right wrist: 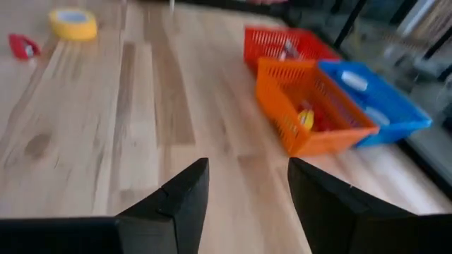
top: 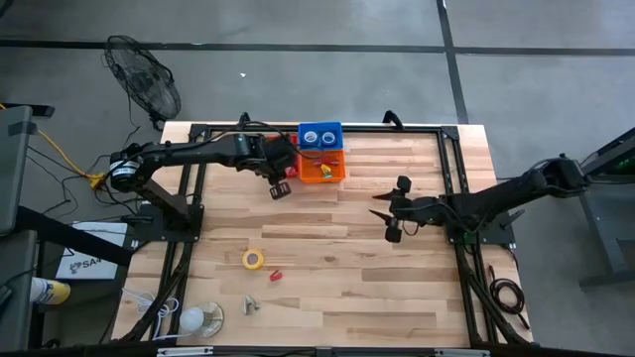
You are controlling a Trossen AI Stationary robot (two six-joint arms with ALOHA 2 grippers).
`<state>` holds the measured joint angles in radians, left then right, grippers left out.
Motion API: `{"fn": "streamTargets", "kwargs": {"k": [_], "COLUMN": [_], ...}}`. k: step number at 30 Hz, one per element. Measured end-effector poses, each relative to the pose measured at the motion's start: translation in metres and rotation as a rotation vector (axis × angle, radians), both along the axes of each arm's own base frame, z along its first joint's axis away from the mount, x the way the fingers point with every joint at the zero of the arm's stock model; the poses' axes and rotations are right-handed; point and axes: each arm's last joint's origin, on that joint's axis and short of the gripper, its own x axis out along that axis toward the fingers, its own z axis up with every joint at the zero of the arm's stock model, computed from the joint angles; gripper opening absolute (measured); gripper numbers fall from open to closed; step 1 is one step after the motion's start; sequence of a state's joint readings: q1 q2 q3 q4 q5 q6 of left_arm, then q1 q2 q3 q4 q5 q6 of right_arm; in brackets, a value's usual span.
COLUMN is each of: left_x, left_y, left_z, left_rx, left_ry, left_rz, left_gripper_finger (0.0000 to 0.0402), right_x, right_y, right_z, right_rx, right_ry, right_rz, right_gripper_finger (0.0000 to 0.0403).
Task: Pick and place Stapler, Stapler remover, tape
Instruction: Put the pink tape into the blue bin
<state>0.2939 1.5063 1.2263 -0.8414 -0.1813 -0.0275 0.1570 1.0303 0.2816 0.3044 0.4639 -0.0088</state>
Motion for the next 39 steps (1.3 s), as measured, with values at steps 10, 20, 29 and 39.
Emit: {"fn": "streamTargets", "kwargs": {"k": [10,20,29,39], "left_x": [0.012,0.023,0.044,0.057], "left_y": [0.002,0.001,-0.025,-0.037], "left_z": [0.007,0.050,0.072,0.090], "left_rx": [0.016,0.064,0.001,-0.083], "left_ry": [-0.136,-0.263,-0.536,-0.881], "left_rz": [-0.093,-0.152,-0.486,-0.813], "left_gripper_finger": [0.0040,0.0040,0.0040,0.0040], "right_x": [-0.011,-0.007,-0.004,0.023], "right_y": [-0.006,-0.023,-0.037,-0.040], "right_z": [-0.009,-0.001,0.012,0.044], "right_rx": [-0.103,-0.112,-0.183,-0.341], "right_ry": [-0.231,-0.280,-0.418,-0.565], "right_rz": [-0.054,-0.026,0.050,0.127], "right_gripper_finger": [0.0185,0.0185,0.0185,0.0185]}}
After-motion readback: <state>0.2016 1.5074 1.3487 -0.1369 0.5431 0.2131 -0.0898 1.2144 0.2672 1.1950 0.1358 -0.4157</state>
